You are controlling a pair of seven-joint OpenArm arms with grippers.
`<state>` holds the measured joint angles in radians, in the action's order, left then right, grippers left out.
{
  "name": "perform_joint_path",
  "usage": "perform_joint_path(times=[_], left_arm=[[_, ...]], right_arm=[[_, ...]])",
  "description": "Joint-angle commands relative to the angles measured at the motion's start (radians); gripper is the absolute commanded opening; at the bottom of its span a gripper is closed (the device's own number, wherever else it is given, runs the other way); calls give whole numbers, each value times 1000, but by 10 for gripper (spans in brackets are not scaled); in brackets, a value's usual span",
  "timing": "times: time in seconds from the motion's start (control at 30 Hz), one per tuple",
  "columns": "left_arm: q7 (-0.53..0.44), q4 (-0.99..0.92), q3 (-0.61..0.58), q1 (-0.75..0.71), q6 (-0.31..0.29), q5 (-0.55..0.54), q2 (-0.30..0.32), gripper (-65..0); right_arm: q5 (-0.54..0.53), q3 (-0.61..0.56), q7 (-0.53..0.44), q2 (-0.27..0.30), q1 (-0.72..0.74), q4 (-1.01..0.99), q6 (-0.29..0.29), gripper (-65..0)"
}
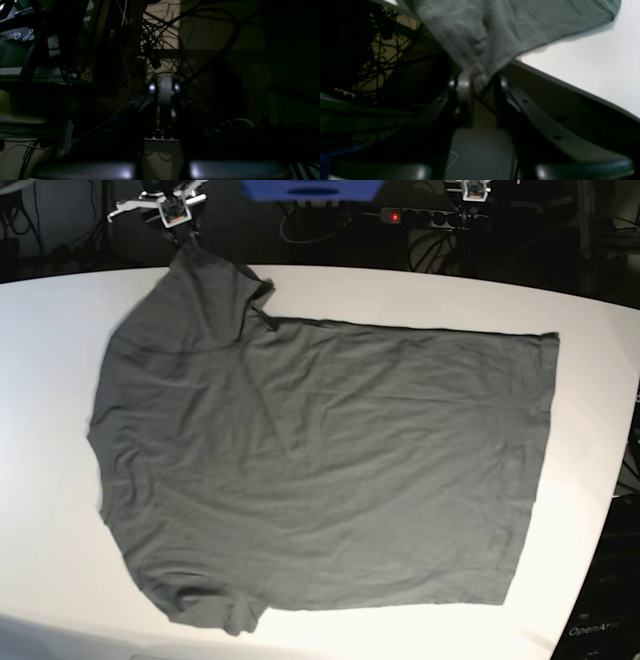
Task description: Fold the T-shirt properly
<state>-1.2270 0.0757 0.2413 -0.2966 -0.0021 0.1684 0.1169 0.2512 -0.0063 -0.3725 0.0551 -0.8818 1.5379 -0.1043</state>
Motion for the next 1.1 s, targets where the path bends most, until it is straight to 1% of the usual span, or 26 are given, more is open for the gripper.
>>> perform_joint_path(times=[0.0,0.07,0.17,0.2,0.57,0.67,0.77,0.87,0.93,1.07], left_arm=[[-26,0,2,-17,6,-3,7,-639],[-26,0,2,-17,6,-5,7,-639],[-26,-1,2,-23,7,-5,5,-639],[-26,-1,2,-31,7,-5,5,-639],[-30,0,2,-86,7,-7,-3,-639],[-33,8,2,-112,7,-7,-27,-639],[-96,9,3,-145,7,-7,-43,-639],[-90,42,3,-171,7,-8,-64,-639],[-90,69,3,-200,7,-34,-72,-639],[-90,201,2,-278,0,-97,-113,-639]], right_arm=[[-11,2,-21,4,-14,16,4,-553],[-11,6,-24,4,-14,17,4,-580],[-11,7,-21,7,-1,25,4,-646],[-11,7,-20,7,-1,31,4,-650],[-10,7,-18,10,-6,75,4,-646],[-10,6,-18,10,-7,75,4,-646],[-8,6,-18,10,-7,72,4,-646],[-8,6,-18,13,-7,69,4,-646],[-8,6,-18,30,-7,69,4,-646],[-8,4,-18,39,-7,69,4,-646]])
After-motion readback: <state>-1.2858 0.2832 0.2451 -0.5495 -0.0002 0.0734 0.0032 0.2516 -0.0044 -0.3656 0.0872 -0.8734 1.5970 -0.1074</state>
